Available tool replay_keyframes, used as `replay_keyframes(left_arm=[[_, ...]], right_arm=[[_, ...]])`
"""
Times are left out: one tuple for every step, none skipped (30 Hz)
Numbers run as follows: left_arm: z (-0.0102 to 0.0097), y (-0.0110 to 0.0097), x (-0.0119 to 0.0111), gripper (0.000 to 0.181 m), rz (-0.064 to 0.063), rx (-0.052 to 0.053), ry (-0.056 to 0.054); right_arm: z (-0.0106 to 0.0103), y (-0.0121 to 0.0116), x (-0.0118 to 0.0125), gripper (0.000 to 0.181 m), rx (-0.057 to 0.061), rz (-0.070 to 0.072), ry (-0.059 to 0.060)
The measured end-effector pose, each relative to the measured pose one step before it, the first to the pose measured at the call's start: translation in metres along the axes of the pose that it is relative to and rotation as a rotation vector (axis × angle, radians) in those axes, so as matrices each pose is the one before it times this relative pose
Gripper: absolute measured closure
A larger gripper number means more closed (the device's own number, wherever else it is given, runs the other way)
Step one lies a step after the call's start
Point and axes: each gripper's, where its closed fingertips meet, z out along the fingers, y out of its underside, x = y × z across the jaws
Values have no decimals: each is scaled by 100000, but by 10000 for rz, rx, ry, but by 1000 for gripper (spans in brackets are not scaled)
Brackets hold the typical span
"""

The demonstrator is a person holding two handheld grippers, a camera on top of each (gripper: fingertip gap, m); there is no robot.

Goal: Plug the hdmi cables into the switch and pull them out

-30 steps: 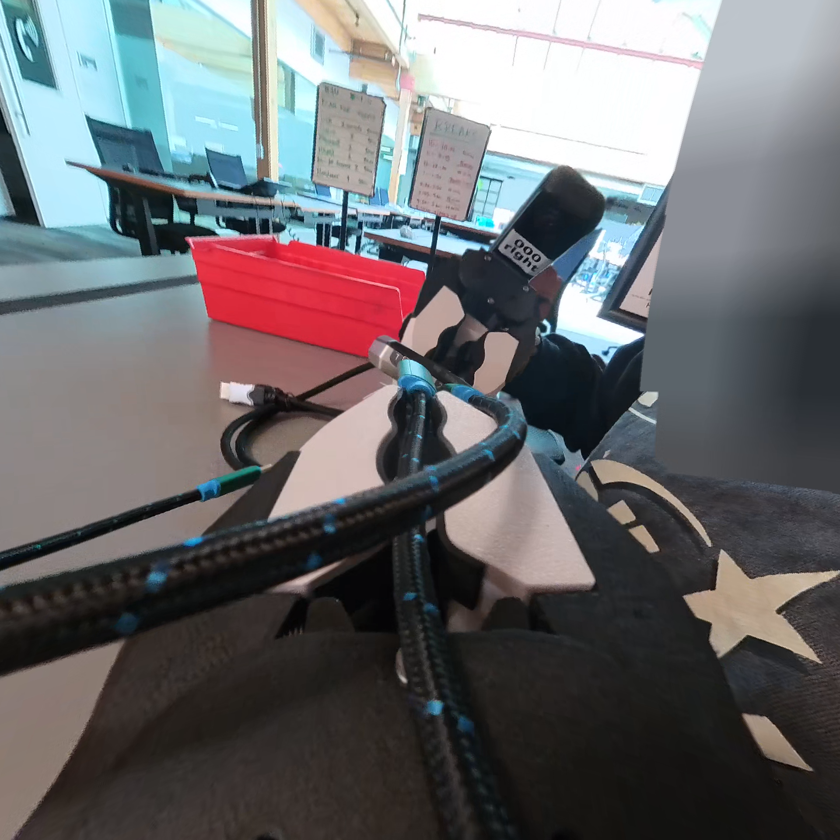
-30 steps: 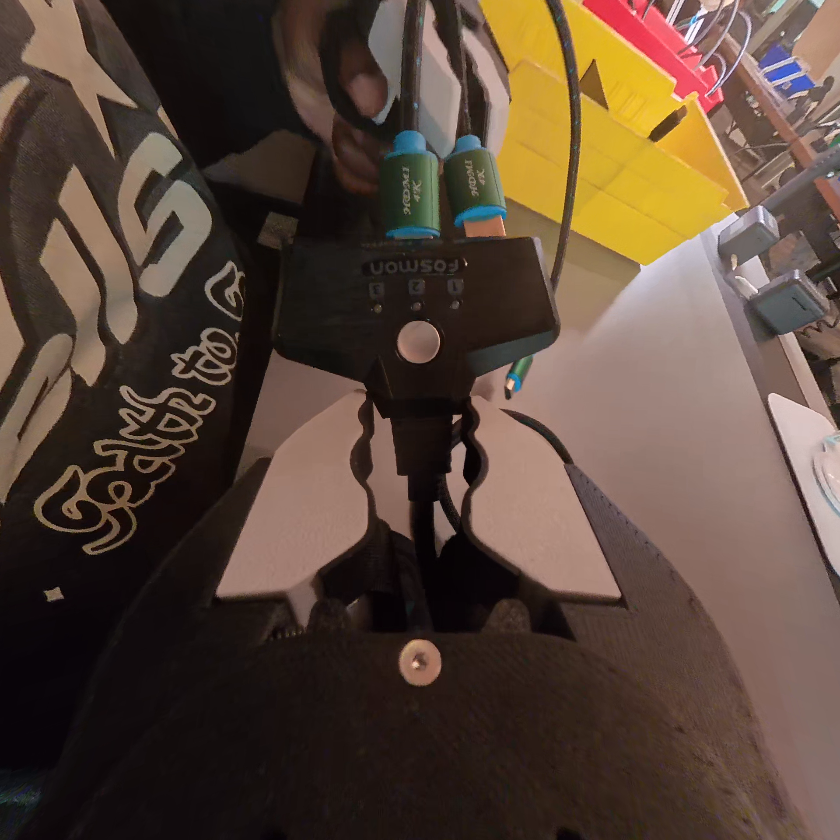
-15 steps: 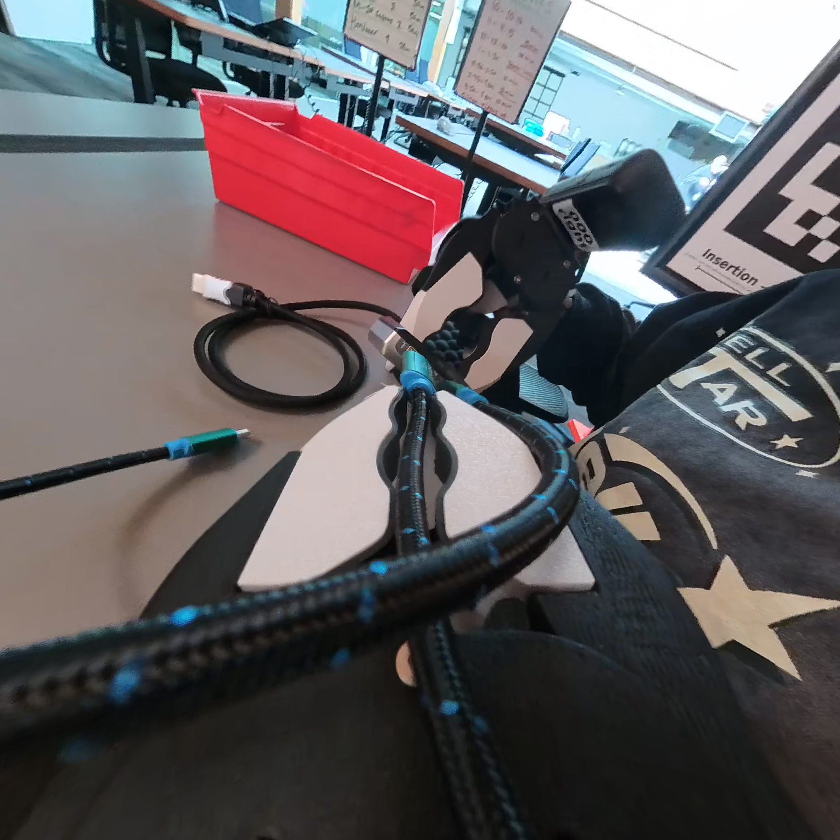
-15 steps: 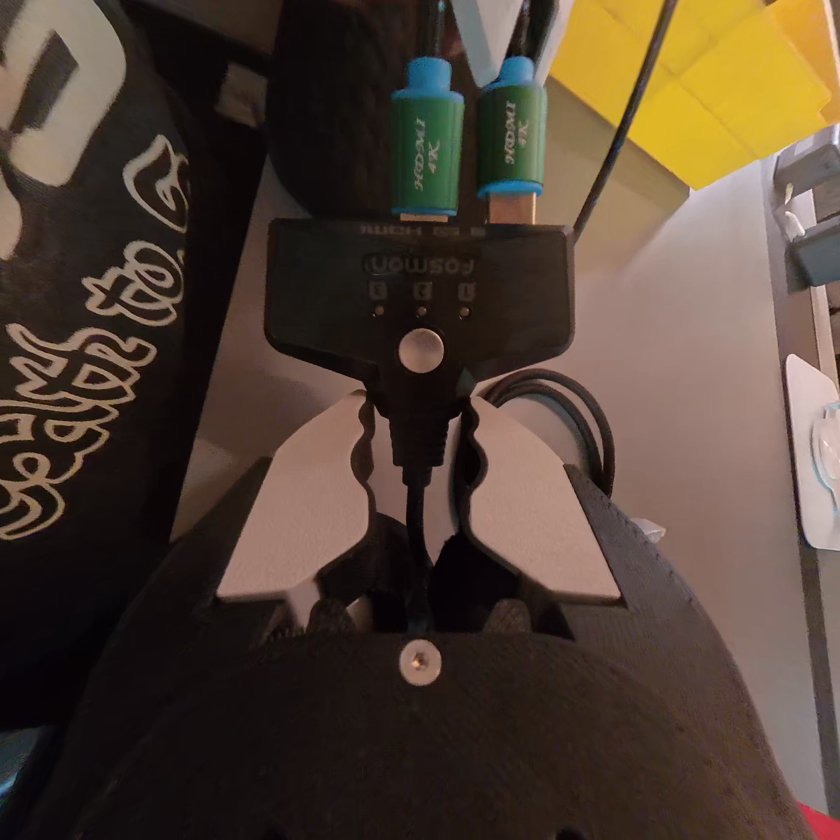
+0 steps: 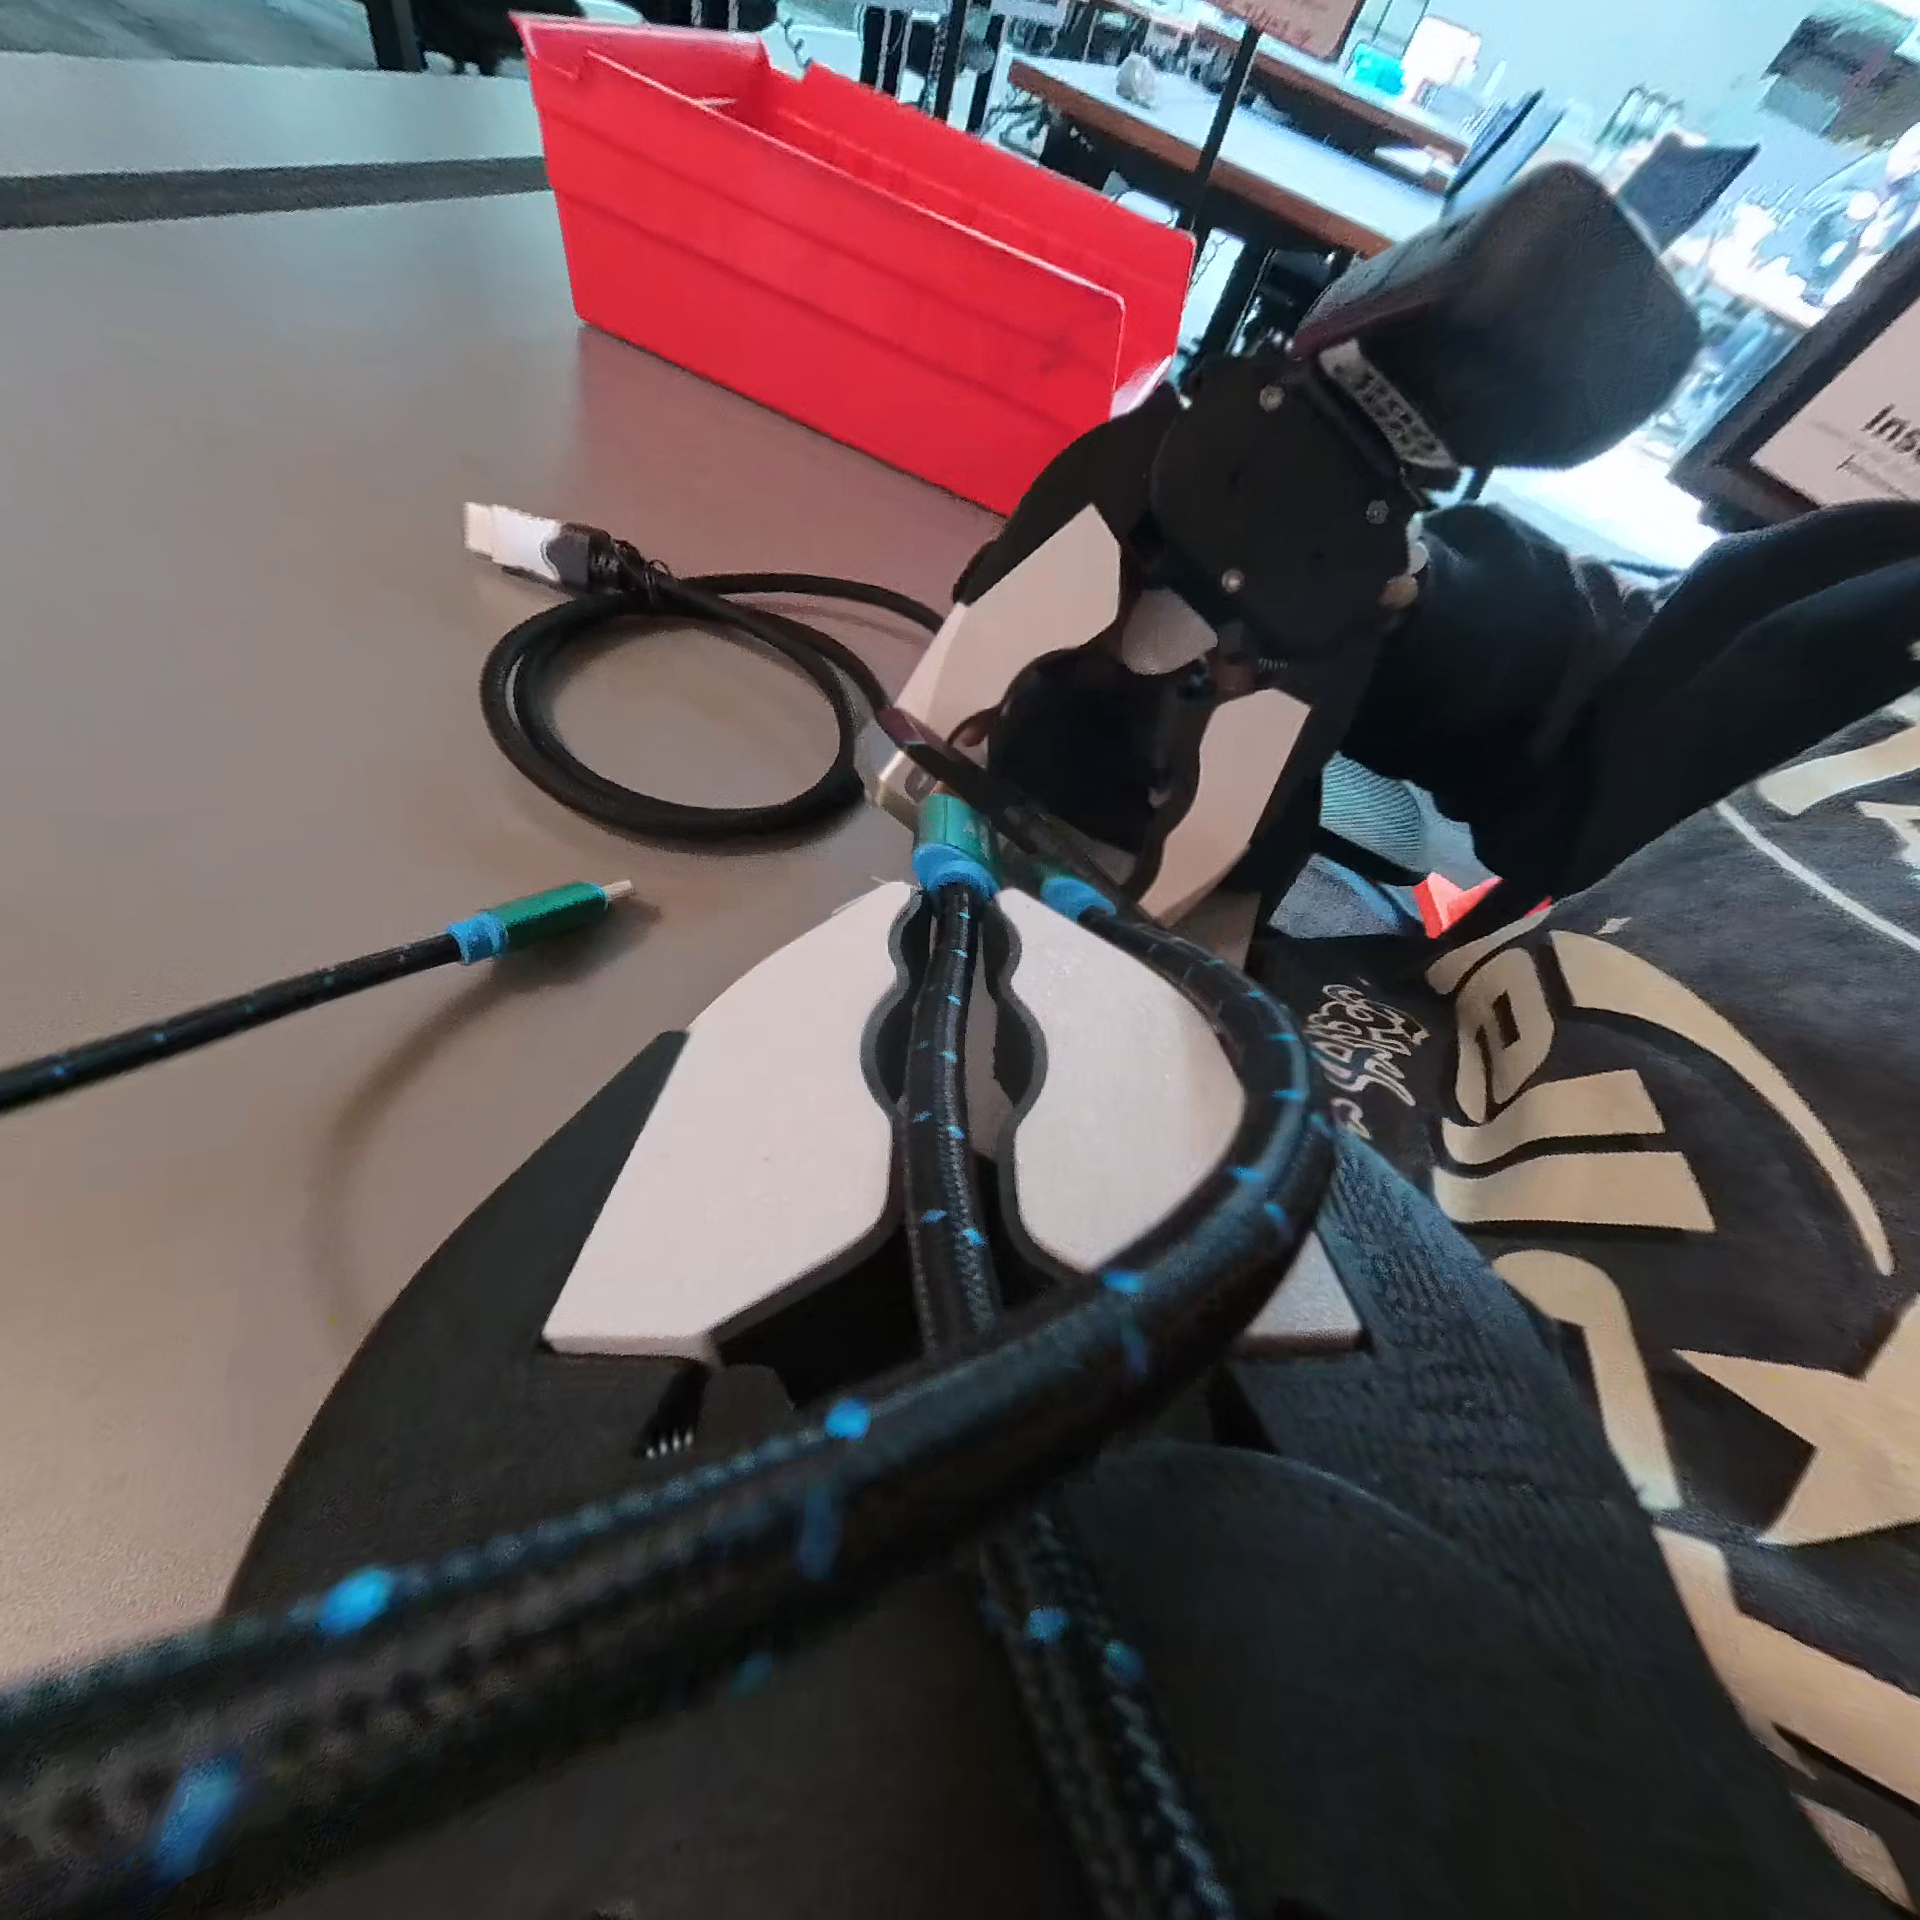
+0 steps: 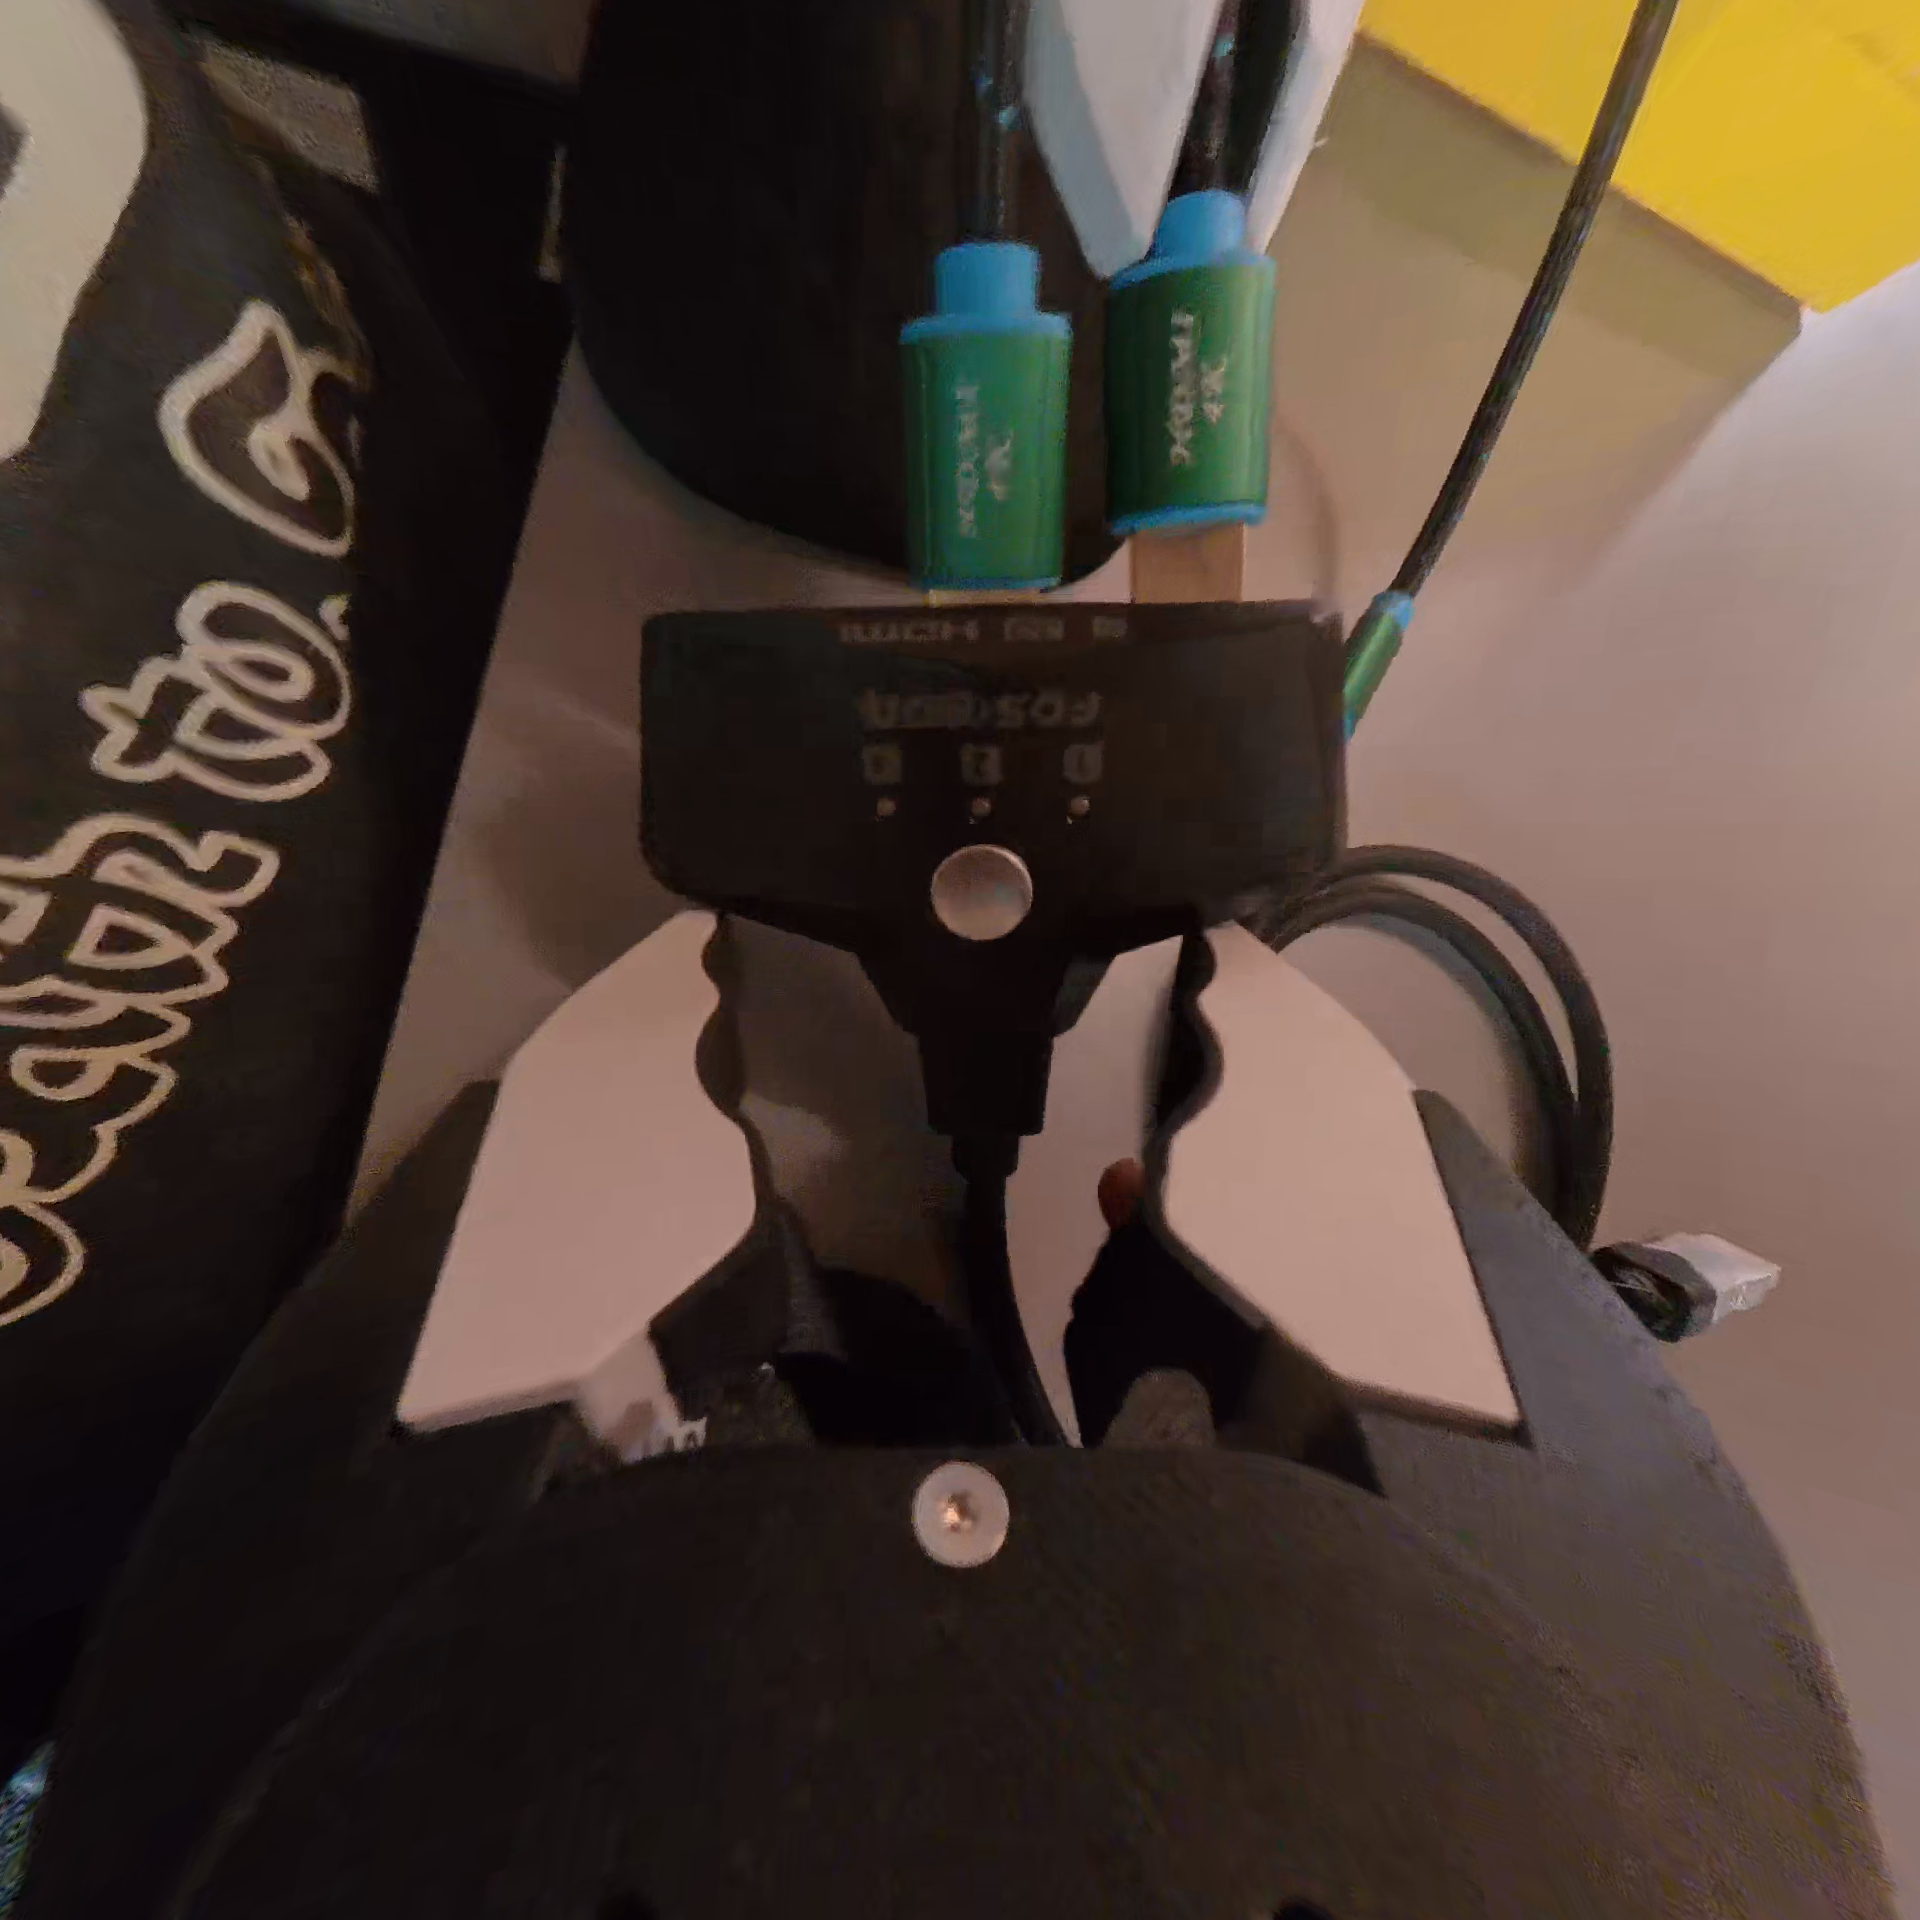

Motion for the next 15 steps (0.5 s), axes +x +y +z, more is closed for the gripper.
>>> replay_keyframes(left_arm=[[-44, -223, 25, 172, -1, 78, 26], [-83, -119, -30, 172, -37, 17, 37], [-77, -116, 13, 170, -100, 56, 82], [-88, -96, 77, 170, -117, 48, 119], [-129, -106, 110, 172, -29, 33, 74], [-159, -25, 59, 172, 101, -60, -7], [-133, -9, 34, 172, 133, -90, -46], [-92, -31, 45, 172, 158, -79, -40], [-92, -30, -14, 172, 140, -82, -37], [-97, -29, -46, 172, 75, -61, -6], [-108, -19, -77, 172, 48, -79, 21], [-98, -10, -21, 172, 63, -101, 41], [-88, -74, 48, 172, 124, -97, 33], [-97, -207, 237, 172, 178, -67, 92], [-116, -435, 494, 172, 141, 29, 241]], right_arm=[[86, -98, 186, 100, -1, -56, 68], [101, 32, 228, 107, -89, -154, 171], [65, -12, 291, 114, -79, -193, 270], [141, 20, 48, 125, -158, -246, 184], [141, -71, -33, 130, -149, -91, 79], [98, -100, -68, 131, -114, 24, -28], [81, -96, -74, 132, -65, 71, -109], [99, -96, -54, 132, 38, 10, -105], [114, -77, -77, 134, 92, 39, -137], [151, -79, -113, 137, 78, 95, -144], [103, -95, 49, 138, 33, 13, 31], [58, -31, 26, 138, -77, -21, 40], [48, -27, 43, 138, -133, 16, 68], [43, -55, 24, 138, -162, -58, 80], [6, -189, 23, 139, -117, -165, 113]])
